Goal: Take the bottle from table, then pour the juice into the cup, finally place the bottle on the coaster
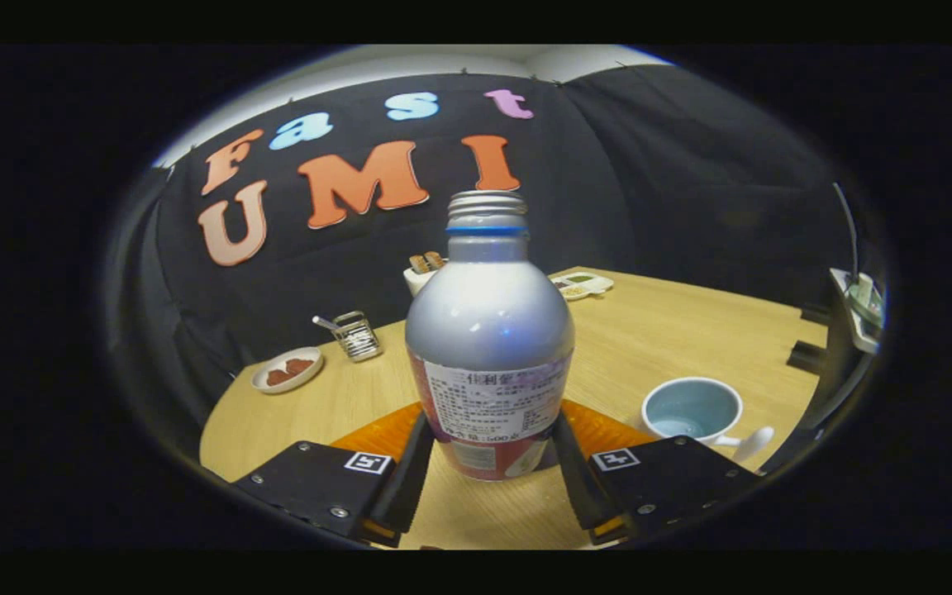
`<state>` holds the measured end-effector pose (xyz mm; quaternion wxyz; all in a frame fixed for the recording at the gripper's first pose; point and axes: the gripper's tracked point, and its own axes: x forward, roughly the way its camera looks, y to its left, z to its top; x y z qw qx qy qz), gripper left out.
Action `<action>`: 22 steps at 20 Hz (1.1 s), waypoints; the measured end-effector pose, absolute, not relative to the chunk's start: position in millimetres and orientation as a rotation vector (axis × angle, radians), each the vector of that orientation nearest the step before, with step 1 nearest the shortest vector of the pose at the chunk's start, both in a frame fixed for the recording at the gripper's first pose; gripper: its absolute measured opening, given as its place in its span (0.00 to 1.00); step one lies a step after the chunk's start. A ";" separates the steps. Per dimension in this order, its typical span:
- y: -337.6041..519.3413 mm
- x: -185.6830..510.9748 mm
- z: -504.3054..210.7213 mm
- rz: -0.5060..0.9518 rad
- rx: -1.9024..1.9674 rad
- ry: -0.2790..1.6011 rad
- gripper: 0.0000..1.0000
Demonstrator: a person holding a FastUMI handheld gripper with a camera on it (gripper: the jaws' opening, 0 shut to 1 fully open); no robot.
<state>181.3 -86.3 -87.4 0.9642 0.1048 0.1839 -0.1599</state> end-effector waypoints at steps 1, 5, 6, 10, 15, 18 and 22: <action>-86.9 185.4 -90.3 -0.326 0.176 0.368 0.73; -90.9 200.4 -104.5 -0.339 0.070 0.373 0.73; -91.6 203.6 -106.8 -0.341 0.052 0.375 0.74; -92.1 208.8 -123.2 -0.342 0.052 0.406 0.74; -97.2 212.7 -134.3 -0.367 0.039 0.405 0.75; -94.6 213.3 -141.2 -0.362 0.037 0.423 0.76; -93.9 212.7 -142.6 -0.372 0.048 0.414 0.77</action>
